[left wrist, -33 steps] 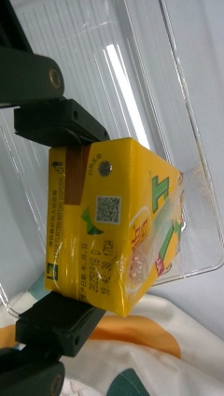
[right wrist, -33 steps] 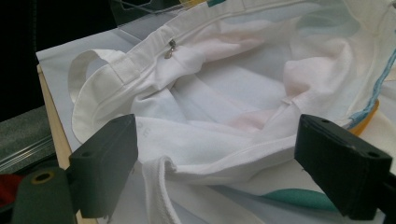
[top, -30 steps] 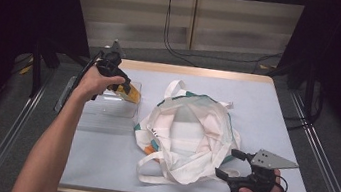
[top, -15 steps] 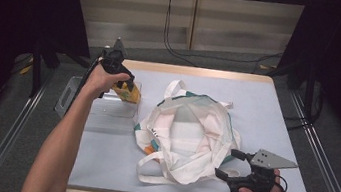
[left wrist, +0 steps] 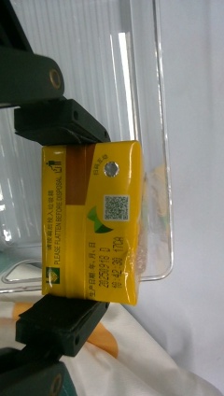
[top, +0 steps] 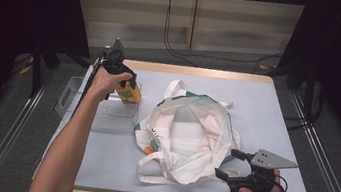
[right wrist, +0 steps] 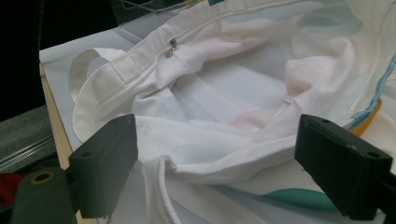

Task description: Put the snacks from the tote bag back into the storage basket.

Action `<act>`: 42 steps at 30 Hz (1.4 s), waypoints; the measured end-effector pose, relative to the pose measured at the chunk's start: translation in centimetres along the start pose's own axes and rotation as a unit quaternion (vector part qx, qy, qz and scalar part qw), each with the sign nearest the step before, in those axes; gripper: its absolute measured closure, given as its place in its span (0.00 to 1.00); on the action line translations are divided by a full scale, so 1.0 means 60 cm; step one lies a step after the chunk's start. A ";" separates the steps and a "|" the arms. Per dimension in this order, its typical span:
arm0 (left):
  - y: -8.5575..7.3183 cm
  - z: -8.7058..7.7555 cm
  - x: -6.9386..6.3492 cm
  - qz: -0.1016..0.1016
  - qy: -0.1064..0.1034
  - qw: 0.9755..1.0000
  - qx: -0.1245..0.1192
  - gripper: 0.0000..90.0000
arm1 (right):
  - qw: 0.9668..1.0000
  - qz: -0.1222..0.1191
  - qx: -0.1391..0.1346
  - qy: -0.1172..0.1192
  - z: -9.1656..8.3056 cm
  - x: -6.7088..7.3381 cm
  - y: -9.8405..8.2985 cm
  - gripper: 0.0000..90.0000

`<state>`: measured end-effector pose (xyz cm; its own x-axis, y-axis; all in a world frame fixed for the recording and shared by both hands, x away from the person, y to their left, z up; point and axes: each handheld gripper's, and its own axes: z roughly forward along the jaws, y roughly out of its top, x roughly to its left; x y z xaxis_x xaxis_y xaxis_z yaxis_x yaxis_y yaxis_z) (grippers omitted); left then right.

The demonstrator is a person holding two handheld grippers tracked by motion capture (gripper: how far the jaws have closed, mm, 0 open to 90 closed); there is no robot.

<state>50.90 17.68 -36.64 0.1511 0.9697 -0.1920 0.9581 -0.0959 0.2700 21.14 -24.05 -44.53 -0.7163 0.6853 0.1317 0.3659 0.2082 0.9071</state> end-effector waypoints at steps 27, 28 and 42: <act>-0.010 0.028 0.000 0.007 -0.041 0.998 -0.048 0.26 | 1.000 -0.005 0.004 0.004 0.004 0.000 0.000 0.15; -0.010 0.028 -0.001 0.007 -0.041 0.998 -0.048 0.26 | 1.000 -0.004 0.003 0.004 0.005 0.000 0.000 0.15; -0.011 0.031 0.008 0.037 -0.055 0.997 -0.049 0.24 | 1.000 -0.003 -0.003 -0.001 0.001 -0.001 0.000 0.15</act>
<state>50.76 17.82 -38.65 0.2522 0.9296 -0.2689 0.9155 -0.1392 0.3774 21.24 -24.02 -44.56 -0.7167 0.6859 0.1260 0.3581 0.2070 0.9105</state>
